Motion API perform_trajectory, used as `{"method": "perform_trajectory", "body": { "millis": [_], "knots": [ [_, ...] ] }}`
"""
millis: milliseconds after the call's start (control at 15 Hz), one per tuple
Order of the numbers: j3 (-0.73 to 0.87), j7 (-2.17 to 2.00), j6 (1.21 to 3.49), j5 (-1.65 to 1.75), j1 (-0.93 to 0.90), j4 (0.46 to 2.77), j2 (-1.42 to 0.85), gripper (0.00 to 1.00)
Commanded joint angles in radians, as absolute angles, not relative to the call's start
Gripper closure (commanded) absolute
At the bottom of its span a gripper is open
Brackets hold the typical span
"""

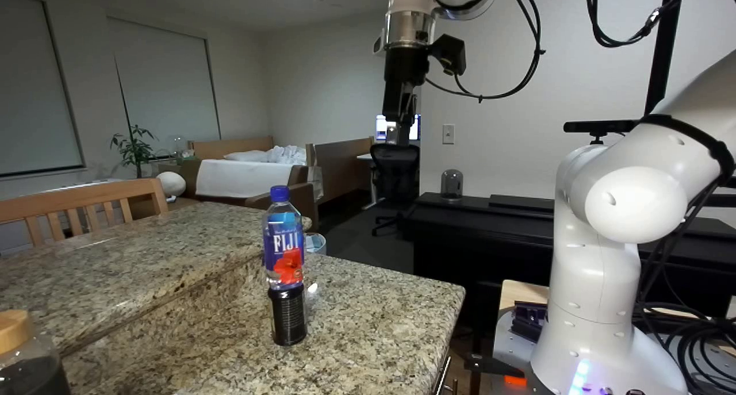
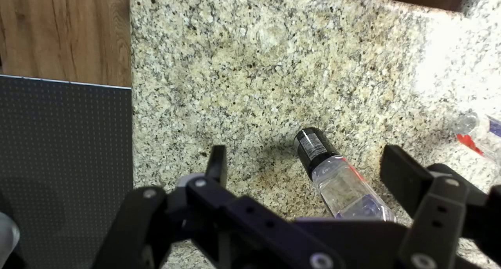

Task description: Move the water bottle to the right.

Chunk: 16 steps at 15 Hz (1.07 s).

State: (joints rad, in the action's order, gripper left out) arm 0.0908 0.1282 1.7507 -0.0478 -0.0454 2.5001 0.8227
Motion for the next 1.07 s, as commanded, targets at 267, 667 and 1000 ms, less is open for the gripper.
{"method": "perform_trajectory", "body": {
  "millis": [267, 667, 1000],
  "knots": [
    [0.072, 0.123, 1.773, -0.070, -0.043, 2.487, 0.809, 0.00],
    [0.001, 0.077, 1.893, -0.075, -0.058, 2.474, 0.783, 0.00],
    [-0.062, -0.007, 2.055, -0.092, -0.081, 2.453, 0.698, 0.00]
  ]
}}
